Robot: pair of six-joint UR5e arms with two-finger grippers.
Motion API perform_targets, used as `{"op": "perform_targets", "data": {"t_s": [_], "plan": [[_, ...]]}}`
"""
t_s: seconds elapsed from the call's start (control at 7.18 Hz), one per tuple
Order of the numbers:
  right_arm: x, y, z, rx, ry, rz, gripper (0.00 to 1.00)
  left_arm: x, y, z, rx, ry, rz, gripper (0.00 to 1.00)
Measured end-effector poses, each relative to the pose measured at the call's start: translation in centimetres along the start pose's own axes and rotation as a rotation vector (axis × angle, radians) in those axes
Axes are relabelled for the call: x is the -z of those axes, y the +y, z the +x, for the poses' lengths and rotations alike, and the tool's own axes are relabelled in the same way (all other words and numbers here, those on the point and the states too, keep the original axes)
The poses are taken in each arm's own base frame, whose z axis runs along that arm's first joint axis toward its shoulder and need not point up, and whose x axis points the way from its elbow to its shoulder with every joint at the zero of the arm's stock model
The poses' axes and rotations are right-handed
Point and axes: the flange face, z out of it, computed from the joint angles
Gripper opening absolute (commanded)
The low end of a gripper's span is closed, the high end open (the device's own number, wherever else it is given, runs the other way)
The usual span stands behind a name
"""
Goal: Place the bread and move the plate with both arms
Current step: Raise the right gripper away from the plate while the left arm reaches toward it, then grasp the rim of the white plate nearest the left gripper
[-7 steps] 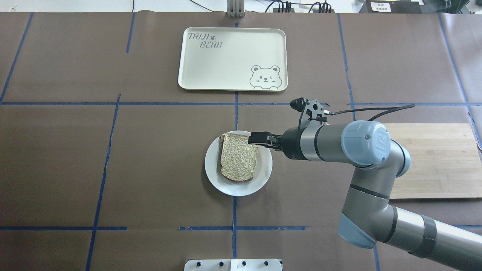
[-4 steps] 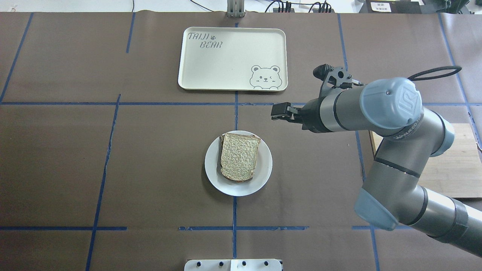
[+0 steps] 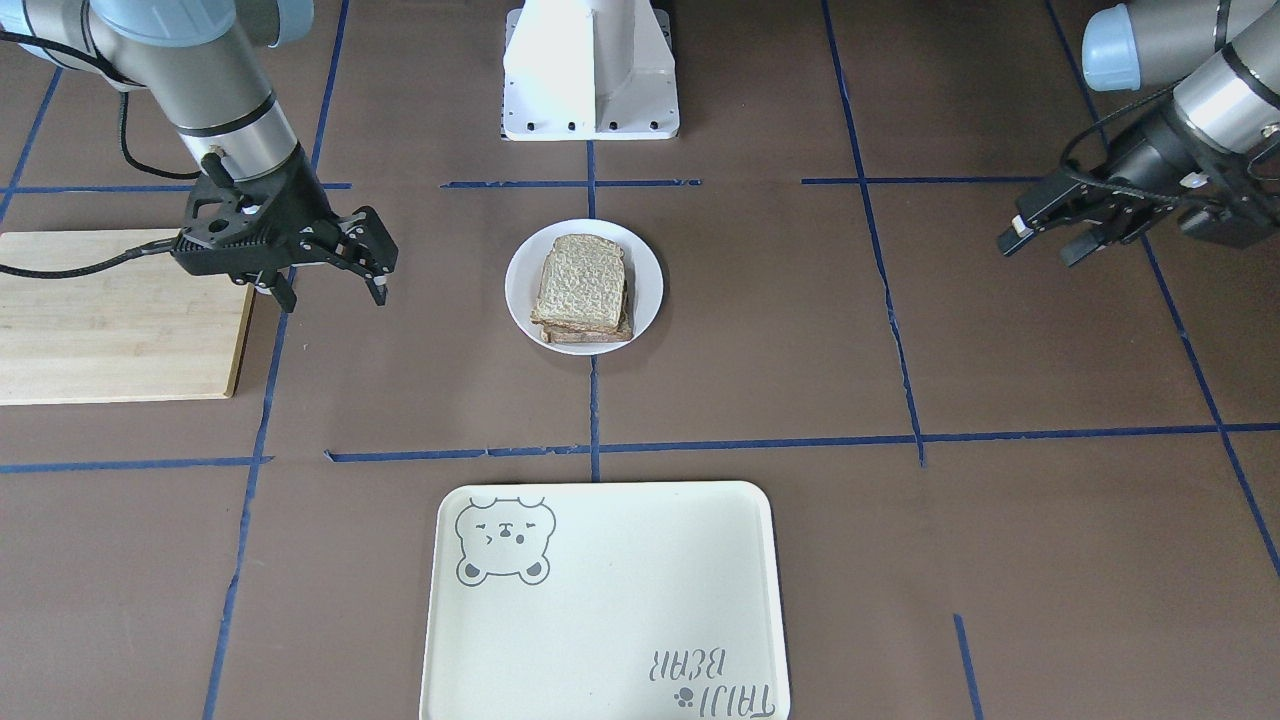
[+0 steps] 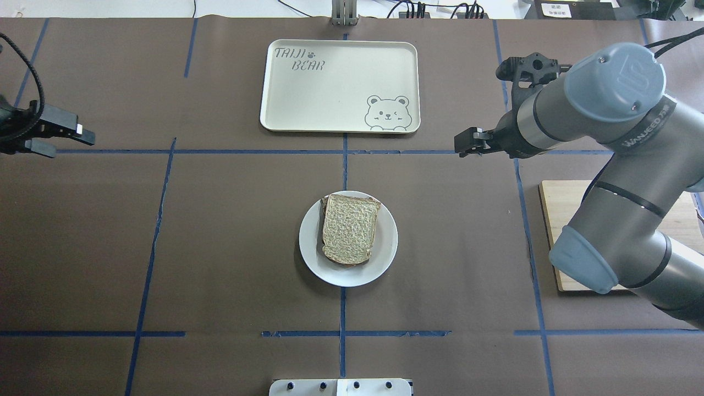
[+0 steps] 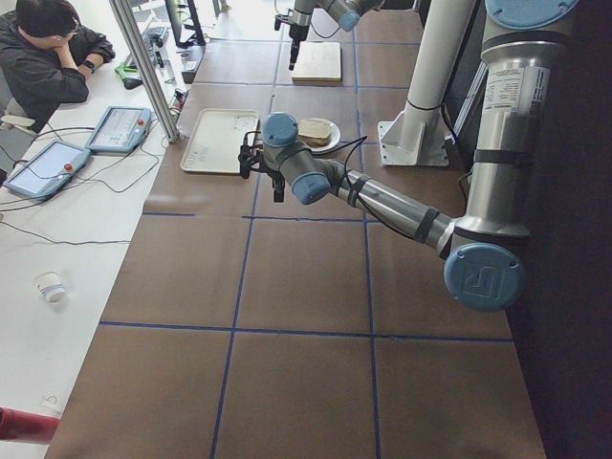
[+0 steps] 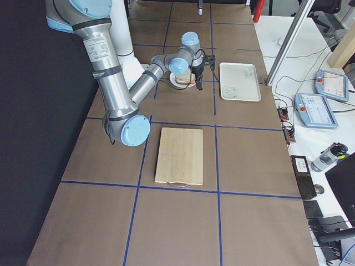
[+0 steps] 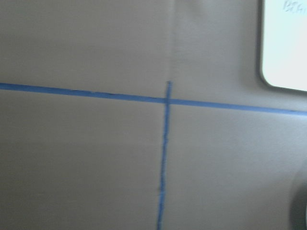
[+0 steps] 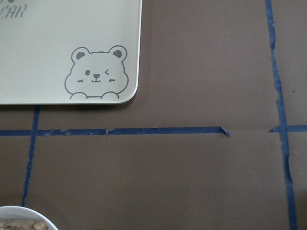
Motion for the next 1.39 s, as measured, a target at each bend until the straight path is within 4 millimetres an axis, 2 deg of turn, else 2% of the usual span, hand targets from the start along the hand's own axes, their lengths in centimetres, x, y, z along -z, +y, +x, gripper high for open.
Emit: {"op": "perform_targets", "data": {"t_s": [0.28,0.42,0.56,0.7,0.84,1.11,1.39], "plan": [[2.1,-2.9,5.1,0.084,0.018,-0.063,1.0,-4.2,0.8,2.2,0.066,0.093,0.047,1.0],[3.2,-4.1,7.9,0.121,0.023,-0.092,1.0,-6.5,2.3,3.9,0.112,0.143,0.067,0.99],[4.0,-4.9,9.9,0.153,0.034,-0.114,1.0,-9.0,4.1,6.0,0.152,0.184,0.069,0.93],[4.3,-5.4,11.1,0.173,0.045,-0.126,1.0,-11.6,5.8,8.2,0.177,0.21,0.048,0.86],[4.4,-5.7,11.7,0.178,0.051,-0.131,1.0,-14.0,7.1,10.1,0.18,0.223,0.016,0.72],[4.3,-5.9,12.2,0.174,0.058,-0.136,1.0,-17.7,9.1,13.3,0.159,0.245,-0.043,0.68],[4.2,-6.0,12.5,0.166,0.047,-0.148,1.0,-20.8,11.5,14.9,0.147,0.314,-0.059,0.68]]}}
